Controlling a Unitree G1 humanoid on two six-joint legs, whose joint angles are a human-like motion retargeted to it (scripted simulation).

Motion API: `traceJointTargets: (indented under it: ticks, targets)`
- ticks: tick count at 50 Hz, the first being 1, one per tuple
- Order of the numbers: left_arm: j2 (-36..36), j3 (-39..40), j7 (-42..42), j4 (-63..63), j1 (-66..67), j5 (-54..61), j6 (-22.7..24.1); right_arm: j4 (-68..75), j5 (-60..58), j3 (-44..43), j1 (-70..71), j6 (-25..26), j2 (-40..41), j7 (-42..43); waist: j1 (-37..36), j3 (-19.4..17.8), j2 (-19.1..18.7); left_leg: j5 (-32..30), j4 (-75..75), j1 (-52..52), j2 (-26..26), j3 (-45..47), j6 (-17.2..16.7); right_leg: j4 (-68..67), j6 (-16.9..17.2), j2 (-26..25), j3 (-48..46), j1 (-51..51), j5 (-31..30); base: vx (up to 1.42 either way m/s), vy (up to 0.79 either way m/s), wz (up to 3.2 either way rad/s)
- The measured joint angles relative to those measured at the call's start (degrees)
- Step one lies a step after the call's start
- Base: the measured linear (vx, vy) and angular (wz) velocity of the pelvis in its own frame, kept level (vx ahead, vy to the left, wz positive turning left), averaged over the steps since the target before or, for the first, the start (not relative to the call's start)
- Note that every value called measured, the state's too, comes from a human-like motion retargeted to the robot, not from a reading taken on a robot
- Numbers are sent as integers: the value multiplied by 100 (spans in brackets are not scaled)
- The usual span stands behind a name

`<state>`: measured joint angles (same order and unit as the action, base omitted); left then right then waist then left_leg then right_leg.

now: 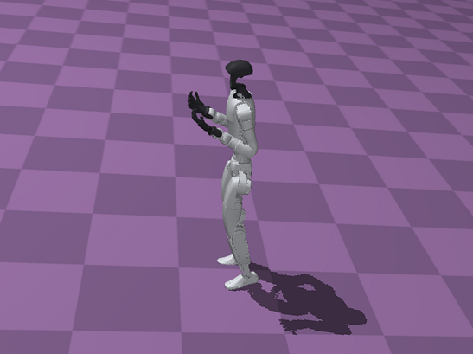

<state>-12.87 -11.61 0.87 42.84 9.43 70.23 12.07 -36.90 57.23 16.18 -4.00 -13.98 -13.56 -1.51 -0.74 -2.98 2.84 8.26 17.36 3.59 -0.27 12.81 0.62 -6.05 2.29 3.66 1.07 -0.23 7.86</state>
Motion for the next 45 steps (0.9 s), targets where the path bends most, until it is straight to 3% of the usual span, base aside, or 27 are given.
traceJointTargets:
  ticks: [3,5,8,10,13,15,16,18,20,23,25,27,30,33,35,36,38,40,43,45]
  targets:
    - [-8,363,246,375,559,434,24,-274,125,-110,-283,123,-210,-221,102,382,29,-964,-885,-252,25,231,-346,397,217,58,-422,42,-839,6,-7,-24]
    - [-40,431,320,491,754,525,88,-327,20,-46,-383,165,-355,-290,174,453,32,-1052,-1026,-325,58,238,-520,373,205,145,-820,117,-814,-1,-6,-17]
    - [-127,246,-254,317,596,698,-56,-175,370,62,-496,422,-565,-499,126,333,-20,-772,-917,-445,66,-52,-550,154,265,204,-736,302,-391,-5,-1,-3]
    - [-160,4,-425,-99,262,475,-125,146,227,196,-513,366,-612,-507,38,159,-119,-238,-716,-546,105,-244,-517,-83,192,177,-497,410,84,-10,1,2]
    - [77,-496,-641,-916,-630,-299,37,835,16,527,-157,277,-465,-182,-11,-232,-279,1301,182,-430,217,-322,-261,-1011,-71,147,-484,288,1511,-15,1,9]
    - [262,-653,-841,-1260,-1398,-886,261,1166,-4,636,413,224,-270,132,-61,-452,-268,2108,1203,86,288,-317,179,-1731,-348,161,-508,-76,2336,-15,-4,1]
    - [304,-586,-867,-1186,-1539,-868,240,1112,47,602,586,239,-210,87,-92,-416,-254,2102,1457,312,319,-280,326,-1817,-437,153,-479,-224,2338,-8,-6,-10]
    - [360,-439,-764,-872,-1577,-711,182,786,288,538,742,281,-82,-134,-151,-303,-268,1689,1421,472,376,-162,379,-1559,-506,106,-445,-297,1861,2,-6,-19]
    - [357,-383,-581,-461,-1282,-530,154,273,515,597,642,349,35,-366,-214,-60,-237,799,562,185,329,70,198,-854,-328,101,-434,-142,830,10,-6,-27]
    - [116,-262,-262,5,-628,-327,95,-261,603,681,454,452,118,-539,-114,391,-118,-660,-818,-329,190,273,-267,13,52,96,-529,79,-553,11,-5,-6]
    - [28,-263,-112,188,-316,-341,70,-440,481,717,419,519,100,-629,58,494,-111,-1239,-1209,-516,170,175,-615,236,105,12,-466,192,-838,6,-5,29]
    - [87,-430,-84,181,-207,-489,61,-451,259,804,379,507,52,-594,202,427,-166,-1306,-1282,-644,167,-79,-870,271,45,-126,-145,293,-678,2,-3,49]
    - [131,-501,-95,-207,-334,-626,12,-122,262,862,389,472,-61,-425,380,224,-204,-609,-1137,-814,133,-337,-942,92,100,-221,153,380,-226,-3,1,54]
    - [325,-748,-536,-764,-955,-547,210,354,-193,781,624,261,-91,80,344,64,-180,807,-493,-603,94,-345,-536,-582,-35,-136,-125,162,983,-8,2,44]
    - [453,-860,-542,-967,-1607,-95,408,644,-1350,631,1109,-62,-22,643,193,-63,-77,1608,281,-144,104,-343,-187,-1142,-168,-85,-258,-163,1785,-9,-2,26]
    - [504,-795,-489,-935,-1775,133,381,692,-1675,554,1290,-101,62,774,109,-112,-56,1712,655,62,140,-354,-46,-1210,-225,-88,-266,-217,1844,-6,-5,11]
    - [644,-640,-392,-811,-1873,546,237,711,-2116,445,1559,-113,219,948,-75,-70,-44,1495,1098,398,173,-365,169,-1098,-295,-100,-212,-273,1557,2,-6,-8]
    - [739,-556,-292,-572,-1636,837,131,580,-2224,442,1703,-130,396,1036,-256,143,59,800,1031,538,157,-280,176,-703,-222,-77,-93,-259,815,9,-6,-31]
    - [734,-670,67,-214,-1106,1473,-5,305,-2246,698,1971,-74,623,966,-501,286,366,-208,115,157,11,-290,-101,-136,30,2,160,-49,-201,8,-5,-46]
    - [723,-760,357,-124,-757,2147,-115,109,-2091,866,2140,19,658,767,-655,370,515,-599,-442,-77,-71,-612,-279,71,152,23,272,58,-481,6,-1,-36]
